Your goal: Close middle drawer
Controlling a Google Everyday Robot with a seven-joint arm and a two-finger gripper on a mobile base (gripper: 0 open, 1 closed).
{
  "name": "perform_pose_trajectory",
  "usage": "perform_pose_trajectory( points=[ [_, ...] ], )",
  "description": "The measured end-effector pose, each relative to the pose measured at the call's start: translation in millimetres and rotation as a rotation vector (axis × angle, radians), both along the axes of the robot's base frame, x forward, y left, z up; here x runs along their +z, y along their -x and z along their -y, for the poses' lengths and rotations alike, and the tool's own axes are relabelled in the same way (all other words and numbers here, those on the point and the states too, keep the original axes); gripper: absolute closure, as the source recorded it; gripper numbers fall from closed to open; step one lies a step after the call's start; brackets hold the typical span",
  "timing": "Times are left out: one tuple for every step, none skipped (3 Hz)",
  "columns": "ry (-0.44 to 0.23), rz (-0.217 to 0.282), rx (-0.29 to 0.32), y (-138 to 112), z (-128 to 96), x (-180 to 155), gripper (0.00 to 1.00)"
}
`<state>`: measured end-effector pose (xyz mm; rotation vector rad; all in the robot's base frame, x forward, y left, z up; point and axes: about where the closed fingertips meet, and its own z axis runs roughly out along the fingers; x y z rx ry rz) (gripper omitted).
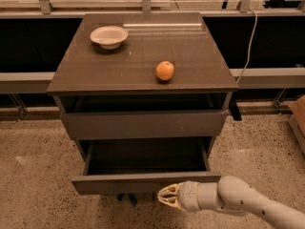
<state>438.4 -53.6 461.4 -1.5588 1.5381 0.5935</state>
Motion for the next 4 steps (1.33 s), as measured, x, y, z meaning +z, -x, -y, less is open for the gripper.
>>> perform_pose_trajectory(
  points=[
    [-0.159, 0.014, -0.025, 10.0, -10.4, -18.5, 1.00],
    [-0.305, 0.000, -0.013, 15.5, -40.2, -48.2, 1.00],
    [-0.347, -0.029, -0.015, 24.9, -52.8, -63.1, 1.00],
    [-0.343, -0.029, -0.006, 23.0, -54.8, -62.8, 1.00]
  ],
)
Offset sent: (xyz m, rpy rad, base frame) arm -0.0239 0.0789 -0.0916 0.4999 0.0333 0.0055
